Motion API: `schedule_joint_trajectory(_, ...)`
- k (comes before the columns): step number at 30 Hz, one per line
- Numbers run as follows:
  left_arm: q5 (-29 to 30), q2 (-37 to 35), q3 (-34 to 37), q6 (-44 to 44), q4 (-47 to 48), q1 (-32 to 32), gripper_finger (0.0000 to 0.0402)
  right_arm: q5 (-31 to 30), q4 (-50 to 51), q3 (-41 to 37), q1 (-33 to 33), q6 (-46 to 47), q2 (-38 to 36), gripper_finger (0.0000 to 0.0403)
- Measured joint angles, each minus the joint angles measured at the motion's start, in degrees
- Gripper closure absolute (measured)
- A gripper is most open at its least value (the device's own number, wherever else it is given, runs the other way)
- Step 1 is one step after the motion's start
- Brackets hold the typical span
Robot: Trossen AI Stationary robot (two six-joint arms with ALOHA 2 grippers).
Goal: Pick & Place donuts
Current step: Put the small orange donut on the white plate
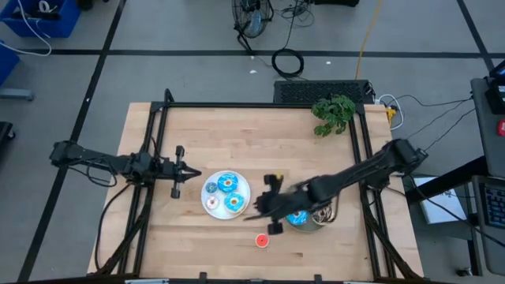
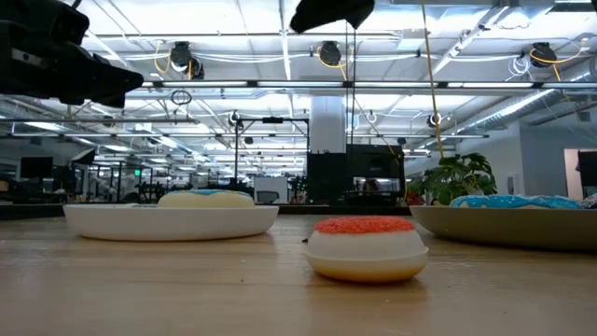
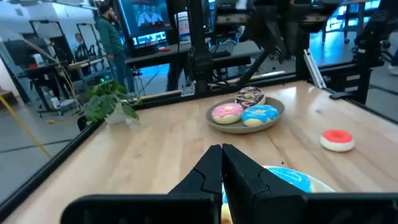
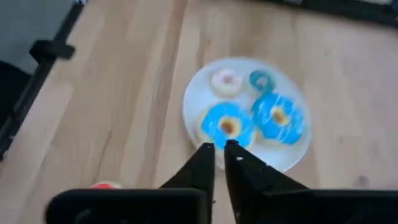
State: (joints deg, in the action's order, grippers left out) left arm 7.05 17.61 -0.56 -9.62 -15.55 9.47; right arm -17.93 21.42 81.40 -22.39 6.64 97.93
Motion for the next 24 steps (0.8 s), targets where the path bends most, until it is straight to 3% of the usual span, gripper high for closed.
schedule_joint_trajectory(5,0.0,0.0,0.0,-2.7,-0.9,0.0,0.0382,0.2,6.8,7.5,-1.6,5.5,7.1,0.0315)
schedule_joint_trajectory(13,0.0,0.0,0.0,-4.8,-1.3,0.0,0.0382,0.4,5.2,7.4,-4.7,7.3,11.7,0.0190)
schedule_joint_trajectory(19,-0.5,0.0,0.0,-4.9,-2.9,0.0,0.0382,8.8,4.9,7.2,-4.9,13.7,17.1,0.0168)
schedule_joint_trajectory(24,-2.1,0.0,0.0,-6.4,-4.4,0.0,0.0382,7.8,4.4,7.2,-4.9,15.1,20.3,0.0171)
